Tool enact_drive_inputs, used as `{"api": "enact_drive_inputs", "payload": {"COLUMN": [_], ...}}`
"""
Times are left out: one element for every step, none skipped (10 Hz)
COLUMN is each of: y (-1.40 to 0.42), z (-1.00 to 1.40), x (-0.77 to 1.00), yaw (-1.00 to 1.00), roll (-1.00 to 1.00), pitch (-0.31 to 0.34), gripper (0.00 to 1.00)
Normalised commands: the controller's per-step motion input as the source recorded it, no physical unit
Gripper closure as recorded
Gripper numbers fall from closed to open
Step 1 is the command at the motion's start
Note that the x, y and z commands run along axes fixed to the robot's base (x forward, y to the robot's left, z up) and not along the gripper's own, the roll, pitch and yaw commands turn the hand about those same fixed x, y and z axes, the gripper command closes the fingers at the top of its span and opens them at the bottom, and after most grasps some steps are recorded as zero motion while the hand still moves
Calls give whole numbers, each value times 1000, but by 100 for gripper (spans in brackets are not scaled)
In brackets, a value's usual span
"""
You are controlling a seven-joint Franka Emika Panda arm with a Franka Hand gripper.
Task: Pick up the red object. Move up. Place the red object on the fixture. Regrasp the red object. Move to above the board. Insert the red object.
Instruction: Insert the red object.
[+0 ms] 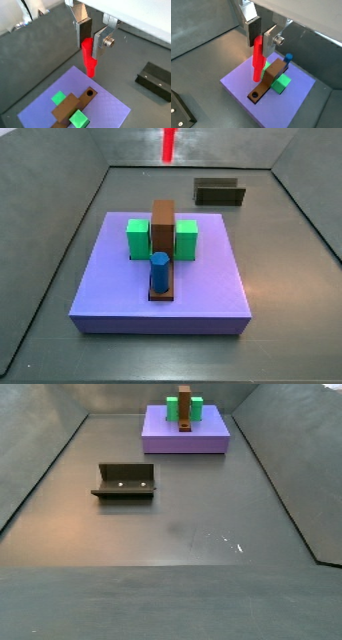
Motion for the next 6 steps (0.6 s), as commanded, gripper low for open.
{"api": "enact_drive_inputs", "payload": {"y": [86, 0, -20, -94, -103, 0], "z": [-866, -780, -717, -731, -603, -534], "x": [-77, -140, -146, -231, -266, -169], "yaw": [0, 0, 0, 0, 0, 0], "roll": [-41, -76, -109, -47, -9, -61], "pitch": [-204, -211, -210, -243, -231, -156], "gripper": [100, 100, 100, 100, 100, 100]}}
